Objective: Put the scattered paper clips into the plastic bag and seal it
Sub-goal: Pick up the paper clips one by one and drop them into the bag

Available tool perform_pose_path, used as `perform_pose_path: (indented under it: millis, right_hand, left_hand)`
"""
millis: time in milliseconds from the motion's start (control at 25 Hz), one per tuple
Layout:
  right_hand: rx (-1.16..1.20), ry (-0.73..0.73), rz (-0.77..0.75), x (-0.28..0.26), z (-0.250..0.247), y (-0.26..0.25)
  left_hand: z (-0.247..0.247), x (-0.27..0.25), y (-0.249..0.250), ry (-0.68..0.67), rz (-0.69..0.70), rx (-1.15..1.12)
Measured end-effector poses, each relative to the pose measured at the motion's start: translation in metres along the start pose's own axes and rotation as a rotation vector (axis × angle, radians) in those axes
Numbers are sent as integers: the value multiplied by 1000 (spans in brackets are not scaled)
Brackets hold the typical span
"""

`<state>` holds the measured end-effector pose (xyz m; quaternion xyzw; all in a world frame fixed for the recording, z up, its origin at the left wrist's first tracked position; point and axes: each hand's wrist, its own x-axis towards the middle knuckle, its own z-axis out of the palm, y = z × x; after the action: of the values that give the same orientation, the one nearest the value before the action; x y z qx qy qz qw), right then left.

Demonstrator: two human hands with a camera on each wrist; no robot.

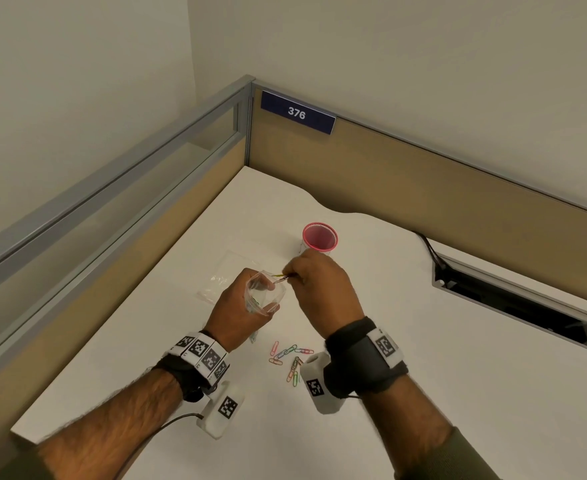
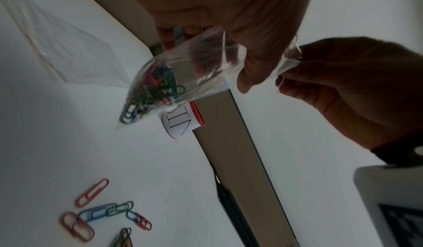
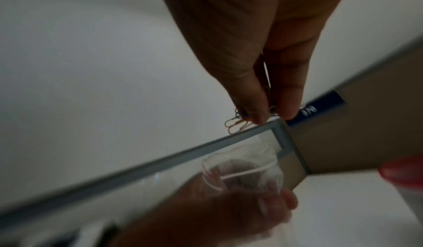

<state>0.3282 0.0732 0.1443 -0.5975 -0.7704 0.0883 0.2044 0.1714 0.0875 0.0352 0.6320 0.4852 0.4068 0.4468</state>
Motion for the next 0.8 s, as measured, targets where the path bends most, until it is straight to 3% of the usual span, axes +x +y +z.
perform_pose_path:
  millis: [120, 240, 440, 520, 720, 800]
  right_hand:
    - [-225, -102, -139, 1, -2, -21]
    - [-320, -178, -212, -4, 3, -34]
    - [-245, -247, -280, -6, 7, -35]
    - [-124, -219, -222, -4, 1, -29]
    - [212, 104, 50, -3, -3, 11]
    - [193, 50, 184, -9, 16, 40]
  left_hand:
    - [4, 3, 3, 4, -13, 70]
    - [8, 2, 8, 37, -3, 299]
    - [5, -2, 8, 9, -48, 161]
    - [6, -1, 10, 12, -15, 167]
    - [-1, -5, 9, -12, 38, 17]
    - [-3, -6, 9, -8, 44, -2]
